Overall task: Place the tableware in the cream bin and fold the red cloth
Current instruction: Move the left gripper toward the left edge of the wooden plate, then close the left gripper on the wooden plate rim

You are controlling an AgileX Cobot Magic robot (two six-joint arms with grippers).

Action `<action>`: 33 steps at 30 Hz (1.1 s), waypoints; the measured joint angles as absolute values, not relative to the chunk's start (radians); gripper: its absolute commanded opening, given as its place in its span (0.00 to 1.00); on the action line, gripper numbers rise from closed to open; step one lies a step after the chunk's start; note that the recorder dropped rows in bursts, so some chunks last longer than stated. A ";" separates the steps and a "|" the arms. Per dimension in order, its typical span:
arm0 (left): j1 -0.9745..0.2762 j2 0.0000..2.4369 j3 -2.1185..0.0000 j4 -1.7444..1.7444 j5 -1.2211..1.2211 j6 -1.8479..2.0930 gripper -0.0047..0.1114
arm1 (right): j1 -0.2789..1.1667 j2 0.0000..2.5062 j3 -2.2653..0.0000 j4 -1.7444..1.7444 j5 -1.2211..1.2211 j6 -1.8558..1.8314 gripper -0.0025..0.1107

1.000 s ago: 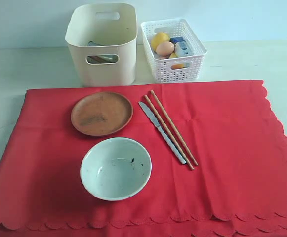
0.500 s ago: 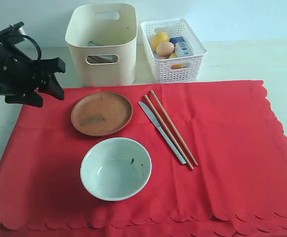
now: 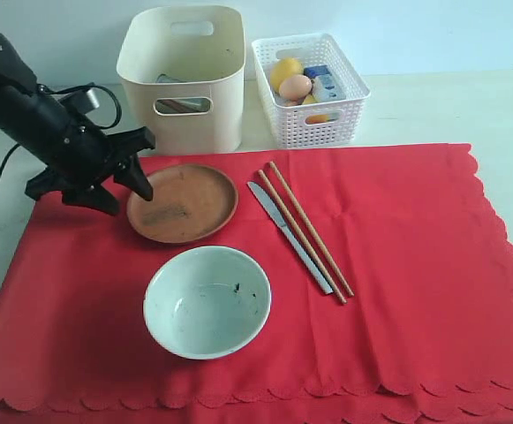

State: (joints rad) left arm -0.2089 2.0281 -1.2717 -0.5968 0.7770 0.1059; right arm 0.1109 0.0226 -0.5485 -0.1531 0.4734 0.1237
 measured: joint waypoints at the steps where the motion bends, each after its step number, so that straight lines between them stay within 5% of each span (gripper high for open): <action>1: -0.209 2.038 -1.281 -0.604 0.777 0.110 0.49 | 0.111 0.014 -0.549 -0.153 0.473 0.124 0.02; 33: -0.209 2.090 -1.314 -0.739 0.794 0.228 0.49 | 0.111 0.003 -0.549 -0.153 0.473 0.124 0.02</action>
